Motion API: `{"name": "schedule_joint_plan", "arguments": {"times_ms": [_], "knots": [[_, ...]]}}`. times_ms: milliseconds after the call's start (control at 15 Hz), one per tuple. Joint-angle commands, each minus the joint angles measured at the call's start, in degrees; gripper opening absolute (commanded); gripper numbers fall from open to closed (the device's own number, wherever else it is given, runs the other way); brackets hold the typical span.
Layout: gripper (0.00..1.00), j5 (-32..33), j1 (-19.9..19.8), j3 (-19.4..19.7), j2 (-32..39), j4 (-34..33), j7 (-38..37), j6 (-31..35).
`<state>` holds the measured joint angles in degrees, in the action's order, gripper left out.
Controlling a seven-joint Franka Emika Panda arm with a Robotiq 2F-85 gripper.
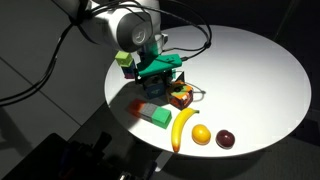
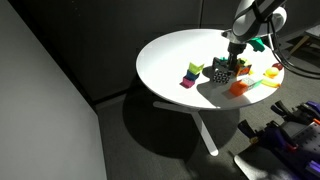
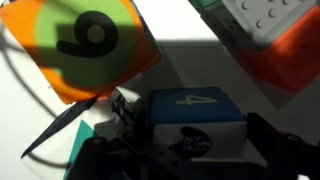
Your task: Pick up the square plush toy on the left and put it on top of the square push toy in the middle
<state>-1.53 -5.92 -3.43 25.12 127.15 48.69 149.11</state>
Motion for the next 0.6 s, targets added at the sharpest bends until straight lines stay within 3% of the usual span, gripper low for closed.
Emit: {"name": "schedule_joint_plan", "arguments": {"times_ms": [0,133,200,267,533], "knots": [[1.0,1.7,-0.1,-0.7,0.9,-1.7,-1.7,0.1],[1.0,2.6,0.5,-0.2,1.0,-1.9,-2.7,0.2],[0.75,3.1,0.7,0.0,1.1,-1.9,-3.2,0.2],[0.72,3.7,0.8,0.1,1.1,-2.0,-3.9,0.0],[0.44,6.9,1.8,0.9,-0.2,-1.6,-8.3,-0.8]]}}
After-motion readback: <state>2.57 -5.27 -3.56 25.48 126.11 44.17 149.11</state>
